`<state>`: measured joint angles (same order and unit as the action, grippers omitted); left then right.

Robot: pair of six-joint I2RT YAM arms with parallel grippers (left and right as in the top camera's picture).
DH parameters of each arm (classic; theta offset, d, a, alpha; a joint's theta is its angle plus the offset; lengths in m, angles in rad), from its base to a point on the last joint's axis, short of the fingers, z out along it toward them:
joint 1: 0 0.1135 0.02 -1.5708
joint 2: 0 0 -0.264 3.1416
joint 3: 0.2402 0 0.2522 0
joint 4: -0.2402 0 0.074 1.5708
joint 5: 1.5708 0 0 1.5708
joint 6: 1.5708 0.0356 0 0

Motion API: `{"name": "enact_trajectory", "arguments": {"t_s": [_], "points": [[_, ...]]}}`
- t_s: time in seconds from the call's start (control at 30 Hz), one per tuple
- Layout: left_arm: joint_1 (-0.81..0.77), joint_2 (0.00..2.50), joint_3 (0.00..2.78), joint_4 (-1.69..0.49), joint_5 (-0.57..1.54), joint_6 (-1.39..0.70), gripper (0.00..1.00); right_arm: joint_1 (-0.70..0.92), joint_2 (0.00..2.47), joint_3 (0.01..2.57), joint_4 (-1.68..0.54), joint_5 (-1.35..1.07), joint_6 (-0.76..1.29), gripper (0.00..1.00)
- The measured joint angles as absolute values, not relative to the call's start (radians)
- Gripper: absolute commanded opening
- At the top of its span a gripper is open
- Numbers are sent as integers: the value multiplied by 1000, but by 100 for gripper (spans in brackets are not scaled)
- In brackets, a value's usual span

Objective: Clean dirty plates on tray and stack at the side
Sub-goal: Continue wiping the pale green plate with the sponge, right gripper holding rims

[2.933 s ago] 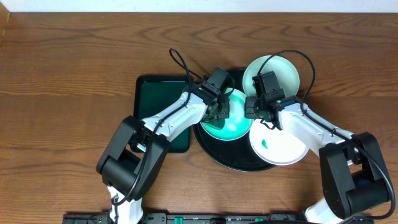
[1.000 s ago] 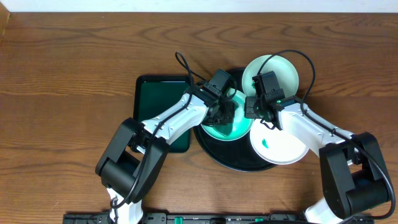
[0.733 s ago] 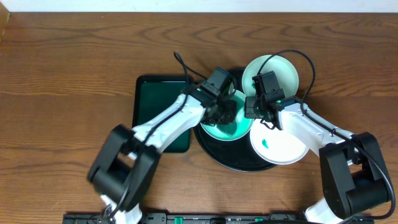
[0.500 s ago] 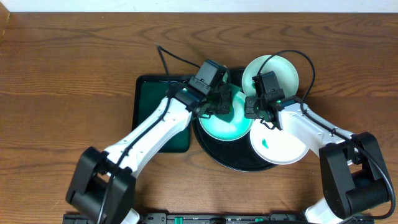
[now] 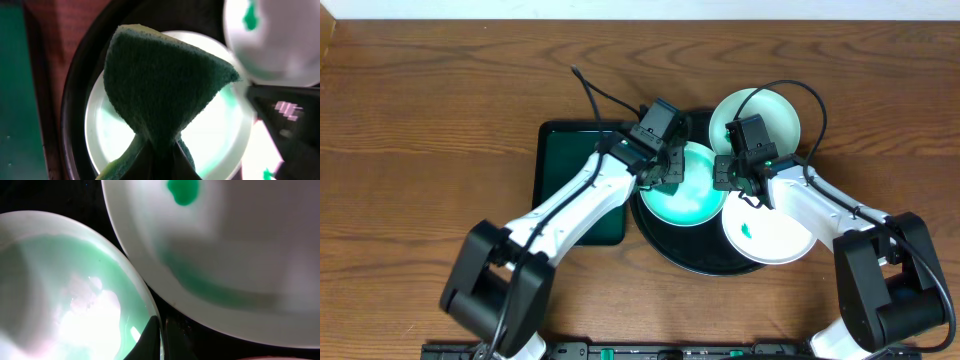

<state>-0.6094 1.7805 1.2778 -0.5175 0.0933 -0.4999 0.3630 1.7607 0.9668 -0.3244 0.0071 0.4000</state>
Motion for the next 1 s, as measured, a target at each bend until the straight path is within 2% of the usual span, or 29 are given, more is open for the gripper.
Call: {"name": "enact_trajectory", "arguments": {"t_s": [0.4,0.77,1.0], "points": [[-609,1934,1278,-517,111,-501,7,363,1761,967,-324,7,400,1],[-598,1934,1278,-531,353,-501,7,363,1761,967,-324,4,400,1],[-593,1864,1277,-542,423,-500,8,363,1761,967,-324,4,398,1]]}}
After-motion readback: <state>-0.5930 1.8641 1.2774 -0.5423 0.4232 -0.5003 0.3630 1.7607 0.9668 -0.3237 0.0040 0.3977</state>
